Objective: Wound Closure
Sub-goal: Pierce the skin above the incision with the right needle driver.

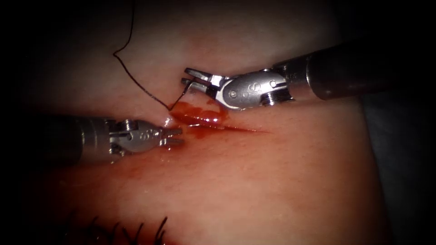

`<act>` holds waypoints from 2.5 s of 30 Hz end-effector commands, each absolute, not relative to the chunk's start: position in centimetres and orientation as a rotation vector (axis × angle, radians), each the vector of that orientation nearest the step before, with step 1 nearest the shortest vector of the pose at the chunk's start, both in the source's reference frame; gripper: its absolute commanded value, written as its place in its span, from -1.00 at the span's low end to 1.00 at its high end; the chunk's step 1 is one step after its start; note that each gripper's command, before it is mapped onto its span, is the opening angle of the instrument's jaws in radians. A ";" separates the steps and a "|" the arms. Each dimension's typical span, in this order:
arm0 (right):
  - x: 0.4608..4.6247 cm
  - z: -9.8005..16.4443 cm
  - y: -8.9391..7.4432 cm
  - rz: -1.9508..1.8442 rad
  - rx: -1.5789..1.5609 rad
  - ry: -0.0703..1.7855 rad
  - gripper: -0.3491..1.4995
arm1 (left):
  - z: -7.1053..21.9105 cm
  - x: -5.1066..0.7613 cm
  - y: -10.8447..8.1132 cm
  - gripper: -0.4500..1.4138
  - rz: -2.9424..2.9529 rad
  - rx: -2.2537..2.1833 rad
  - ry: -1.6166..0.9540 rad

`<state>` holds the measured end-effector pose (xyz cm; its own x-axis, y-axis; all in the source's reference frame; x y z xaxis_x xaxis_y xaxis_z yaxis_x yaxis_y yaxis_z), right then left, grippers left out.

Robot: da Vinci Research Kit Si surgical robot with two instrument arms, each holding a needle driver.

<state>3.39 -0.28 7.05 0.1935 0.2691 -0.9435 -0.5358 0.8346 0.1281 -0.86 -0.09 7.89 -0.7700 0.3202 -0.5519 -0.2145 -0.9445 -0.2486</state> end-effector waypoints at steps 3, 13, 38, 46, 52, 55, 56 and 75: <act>3.44 7.2 -0.2 0.756 -0.120 1.280 -1.00 | 7.9 -0.90 -0.1 -0.61 2.702 -0.887 -0.248; 3.43 7.4 -0.1 1.062 0.173 1.264 -1.00 | 7.9 -0.89 -0.1 -0.61 2.702 -0.886 -0.248; 3.69 7.4 -0.5 1.451 0.813 1.177 -1.00 | 7.9 -0.74 -0.1 -0.61 2.706 -0.893 -0.263; 3.77 7.3 -0.7 1.489 0.918 1.123 -1.00 | 7.9 -0.70 0.0 -0.61 2.708 -0.887 -0.259; 3.81 7.2 -0.8 1.534 0.992 1.099 -1.00 | 7.9 -0.68 0.0 -0.61 2.709 -0.884 -0.259; 3.82 7.2 -0.8 1.550 1.017 1.087 -1.00 | 7.9 -0.68 0.0 -0.61 2.709 -0.884 -0.259; 3.82 7.2 -0.8 1.560 1.039 1.075 -1.00 | 7.9 -0.68 0.0 -0.61 2.709 -0.885 -0.259; 3.81 7.3 -0.6 1.381 0.581 1.272 0.14 | 7.8 -0.54 0.0 -0.61 2.711 -0.879 -0.265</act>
<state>3.76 -0.52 7.22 -0.2497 0.9020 -0.3521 -0.4027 0.2340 0.8849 -0.48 0.00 7.77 -0.7765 0.3169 -0.5447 -0.2051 -0.9444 -0.2570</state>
